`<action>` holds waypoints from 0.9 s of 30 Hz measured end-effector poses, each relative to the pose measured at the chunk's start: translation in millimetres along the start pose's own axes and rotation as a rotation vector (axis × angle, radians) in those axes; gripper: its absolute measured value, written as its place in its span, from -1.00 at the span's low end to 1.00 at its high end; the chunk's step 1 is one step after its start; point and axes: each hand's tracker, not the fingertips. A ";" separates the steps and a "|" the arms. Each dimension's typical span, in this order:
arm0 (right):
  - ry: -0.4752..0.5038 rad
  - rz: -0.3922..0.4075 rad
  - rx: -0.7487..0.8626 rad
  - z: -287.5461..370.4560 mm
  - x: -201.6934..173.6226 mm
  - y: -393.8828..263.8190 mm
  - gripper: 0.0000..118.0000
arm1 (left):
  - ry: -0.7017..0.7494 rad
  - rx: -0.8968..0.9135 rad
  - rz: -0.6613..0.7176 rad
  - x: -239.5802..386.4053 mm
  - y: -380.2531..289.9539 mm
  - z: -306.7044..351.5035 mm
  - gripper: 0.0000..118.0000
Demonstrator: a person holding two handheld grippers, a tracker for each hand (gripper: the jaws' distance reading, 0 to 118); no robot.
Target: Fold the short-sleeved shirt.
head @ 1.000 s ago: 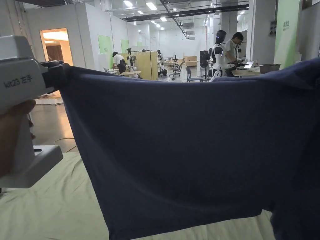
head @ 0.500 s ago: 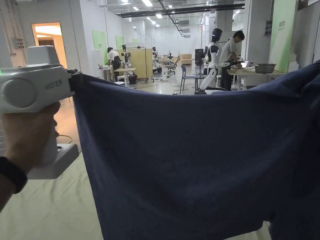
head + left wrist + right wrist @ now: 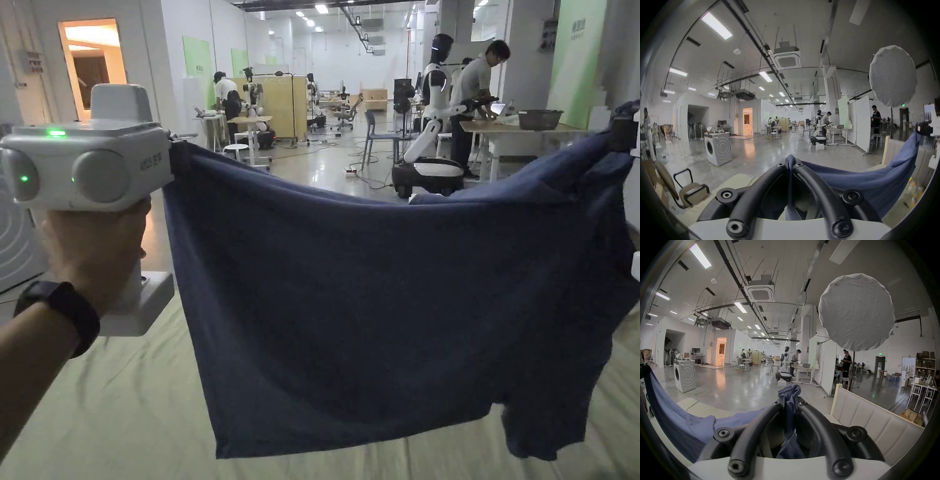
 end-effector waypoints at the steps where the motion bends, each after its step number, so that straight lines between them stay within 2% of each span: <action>1: 0.001 -0.005 -0.003 -5.0 -4.3 -3.7 -0.83 | 0.003 -0.003 -0.017 2.4 -2.2 -5.9 -0.93; 6: -0.031 -0.037 -0.072 -32.7 -11.2 -19.9 -0.83 | 0.017 -0.062 0.004 6.5 -13.8 -39.9 -0.93; 8: -0.032 -0.096 -0.139 -38.1 -12.0 -33.6 -0.83 | 0.005 -0.075 0.031 6.9 -22.1 -46.4 -0.93; 10: -0.029 -0.064 -0.149 -42.1 -14.1 -44.3 -0.83 | 0.002 -0.111 0.023 9.8 -37.7 -50.8 -0.93; 13: -0.005 -0.099 -0.245 -33.3 -16.3 -81.2 -0.83 | -0.038 -0.179 0.038 13.8 -73.4 -45.3 -0.93; 16: 0.023 -0.088 -0.292 -17.4 -17.5 -122.8 -0.83 | -0.097 -0.258 0.082 16.7 -119.0 -32.1 -0.93; 18: 0.043 -0.069 -0.341 -1.0 -21.2 -148.8 -0.83 | -0.105 -0.319 0.060 18.9 -150.3 -19.8 -0.93; 22: 0.094 -0.072 -0.385 39.2 -16.1 -192.8 -0.83 | -0.169 -0.373 0.101 15.8 -197.9 24.3 -0.93; 24: 0.109 -0.085 -0.400 65.3 -10.1 -213.1 -0.83 | -0.200 -0.376 0.169 10.1 -219.5 57.4 -0.93; 27: 0.147 -0.133 -0.428 104.8 1.6 -240.0 -0.83 | -0.220 -0.393 0.193 -2.0 -254.3 102.8 -0.93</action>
